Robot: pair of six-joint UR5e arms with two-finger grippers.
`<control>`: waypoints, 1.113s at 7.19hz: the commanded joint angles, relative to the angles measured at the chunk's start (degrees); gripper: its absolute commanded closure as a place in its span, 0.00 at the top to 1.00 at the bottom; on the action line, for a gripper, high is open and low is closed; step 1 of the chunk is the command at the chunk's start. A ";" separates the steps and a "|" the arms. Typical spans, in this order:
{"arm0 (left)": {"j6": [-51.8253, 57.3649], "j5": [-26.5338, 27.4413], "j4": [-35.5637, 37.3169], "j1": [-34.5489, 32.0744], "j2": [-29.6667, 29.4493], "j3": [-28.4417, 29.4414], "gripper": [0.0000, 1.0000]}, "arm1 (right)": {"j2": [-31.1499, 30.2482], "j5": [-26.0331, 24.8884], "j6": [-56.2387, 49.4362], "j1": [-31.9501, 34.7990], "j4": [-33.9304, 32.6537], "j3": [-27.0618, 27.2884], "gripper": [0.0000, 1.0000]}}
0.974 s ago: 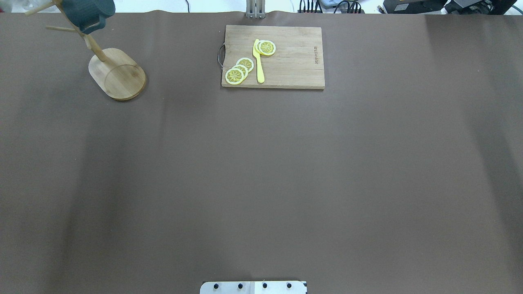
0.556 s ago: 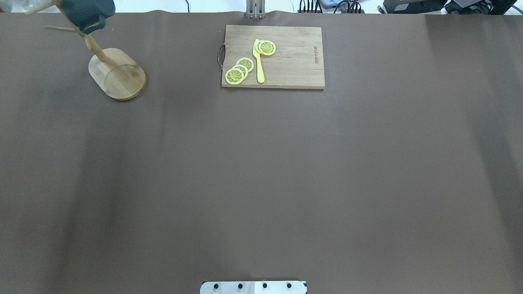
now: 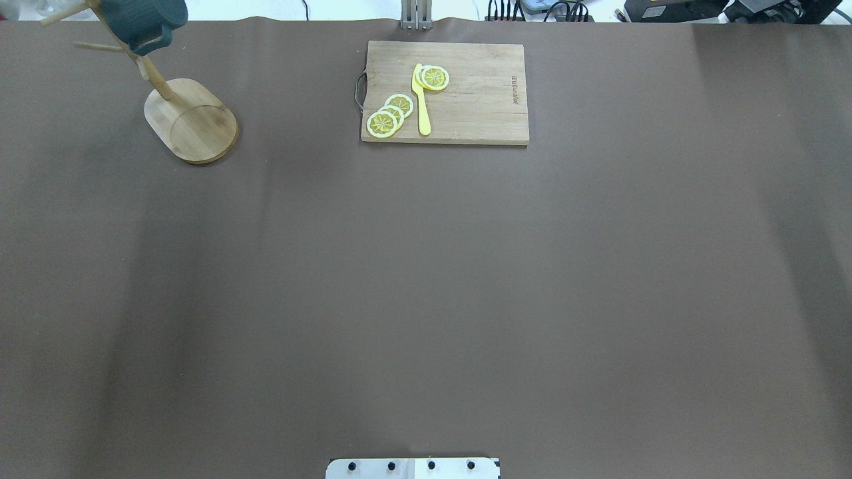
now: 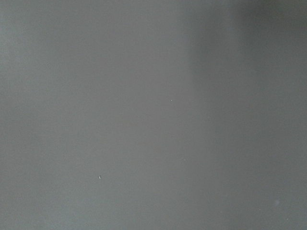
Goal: Hang cup on storage rack
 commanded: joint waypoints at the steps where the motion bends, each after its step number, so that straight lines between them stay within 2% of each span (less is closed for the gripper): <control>1: -0.07 0.01 0.00 0.00 0.02 0.08 0.99 | -0.77 -0.01 0.00 0.08 0.00 0.63 1.00; 8: -0.07 -0.08 0.00 0.00 0.81 -0.09 0.99 | -1.30 -0.01 -0.09 0.07 0.09 0.73 1.00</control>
